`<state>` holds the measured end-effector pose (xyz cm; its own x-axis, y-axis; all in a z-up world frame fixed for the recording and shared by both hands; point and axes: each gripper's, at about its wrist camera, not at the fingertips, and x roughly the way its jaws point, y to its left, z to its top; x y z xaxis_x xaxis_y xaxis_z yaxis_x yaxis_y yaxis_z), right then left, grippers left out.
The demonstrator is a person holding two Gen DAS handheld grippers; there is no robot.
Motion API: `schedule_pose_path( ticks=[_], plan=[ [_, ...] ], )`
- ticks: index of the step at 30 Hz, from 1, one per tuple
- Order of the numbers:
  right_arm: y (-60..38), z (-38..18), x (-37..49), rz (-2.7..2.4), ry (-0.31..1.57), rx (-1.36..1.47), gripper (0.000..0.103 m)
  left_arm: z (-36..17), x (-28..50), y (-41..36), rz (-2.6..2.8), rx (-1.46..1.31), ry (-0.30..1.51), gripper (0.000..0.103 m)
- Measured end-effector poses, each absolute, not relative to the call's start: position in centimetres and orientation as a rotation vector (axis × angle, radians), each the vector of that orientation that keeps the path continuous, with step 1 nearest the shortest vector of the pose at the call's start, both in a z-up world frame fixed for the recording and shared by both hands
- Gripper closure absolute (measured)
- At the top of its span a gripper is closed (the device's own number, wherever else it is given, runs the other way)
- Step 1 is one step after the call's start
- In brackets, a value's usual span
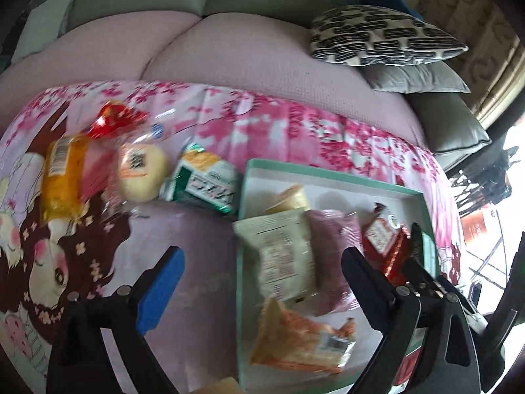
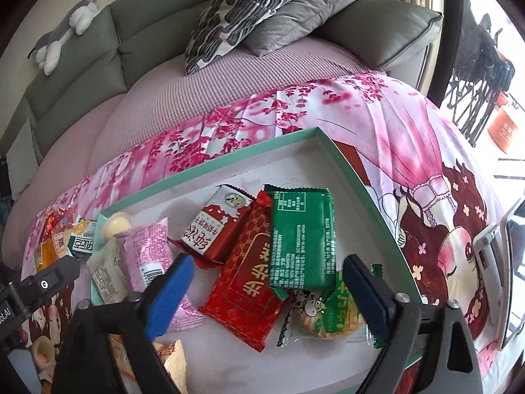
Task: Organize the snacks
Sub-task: 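Carry the pink and green packs over the tray and release both, then move both grippers back from the tray toward the remaining snack pile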
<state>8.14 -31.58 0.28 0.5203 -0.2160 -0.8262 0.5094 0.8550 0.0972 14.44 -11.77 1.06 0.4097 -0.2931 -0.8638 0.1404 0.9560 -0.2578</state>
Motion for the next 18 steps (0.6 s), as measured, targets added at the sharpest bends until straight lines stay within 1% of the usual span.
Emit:
schedule_pose_path(
  ticks=[5,13,18],
  plan=[
    [-30.7,0.3,8.5,-0.427,0.928,0.336,0.000,0.9,14.0,-9.4,-0.233,-0.182,1.084,0.007],
    [-29.3,-0.1,8.9,-0.416,0.972,0.334,0.000,0.9,13.6,-5.7,-0.141,-0.201,1.084,0.006],
    [-28.5,0.1,8.7,-0.400,0.961,0.362,0.000,0.6,13.4,-3.6,-0.111,-0.220,1.088,0.006]
  ],
)
